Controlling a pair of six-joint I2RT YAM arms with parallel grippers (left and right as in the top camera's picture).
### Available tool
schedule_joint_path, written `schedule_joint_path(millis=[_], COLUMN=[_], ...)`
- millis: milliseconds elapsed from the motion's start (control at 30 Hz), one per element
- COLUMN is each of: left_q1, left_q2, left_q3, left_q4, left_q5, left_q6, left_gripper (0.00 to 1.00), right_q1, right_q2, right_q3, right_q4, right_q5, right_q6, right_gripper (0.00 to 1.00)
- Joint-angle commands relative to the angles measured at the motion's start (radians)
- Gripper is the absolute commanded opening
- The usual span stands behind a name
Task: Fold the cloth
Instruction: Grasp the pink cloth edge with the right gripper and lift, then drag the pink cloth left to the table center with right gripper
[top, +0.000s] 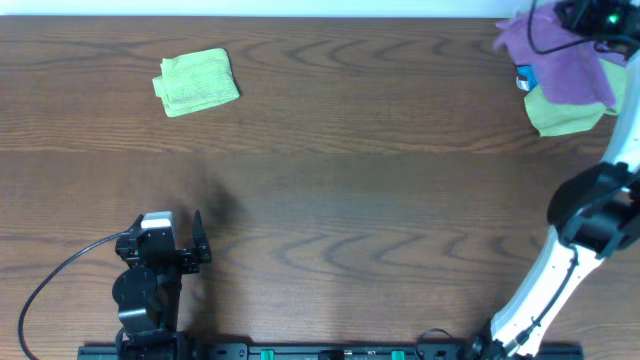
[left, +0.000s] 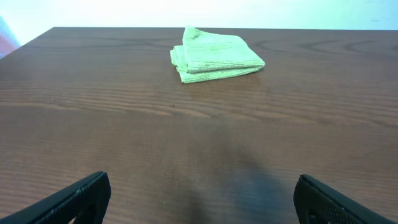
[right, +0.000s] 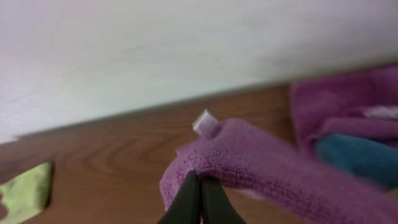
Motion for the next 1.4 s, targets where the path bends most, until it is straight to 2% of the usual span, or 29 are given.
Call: schedule_joint_path(millis=[0,433,800,1033,1167,1367], left_q1=[-0.005,-0.005,-0.005,-0.005,-0.005,-0.005], left_q2=[-0.007,-0.007,-0.006,-0.006,-0.006,-0.006], left_q3=[-0.026,-0.026,-0.026,-0.026,-0.026,-0.026], left_q4=[-0.012,-0.012,-0.012,-0.013,-0.012,-0.012], left_q5=[0.011,0.011,0.011,0.011,0.011,0.011], left_q6=[0.021,0.021,0.021,0.021,0.021,0.021], left_gripper=[0.95,0.95,0.95,0.95,0.95,0.95], right_q1=[0.035,0.173,0.439,0.488,0.486,0.486], right_q2=[-0.134,-0.393,-0.557,-0.698,-0.856,-1.074], right_q3=[0.039,0.039,0.039,0.037,-0.064,-0.388], right_q4=[-0.039,-0.410,-0.687,-0.790,-0.790,-0.697], right_q5=[0.011,0.030,0.305,0.317,0.326,0.328], right_q6=[-0.055,-0.098,-0.178,-0.176,-0.169,-0.134], right_gripper=[0.02,0.01,0.02,0.01,0.02,0.01])
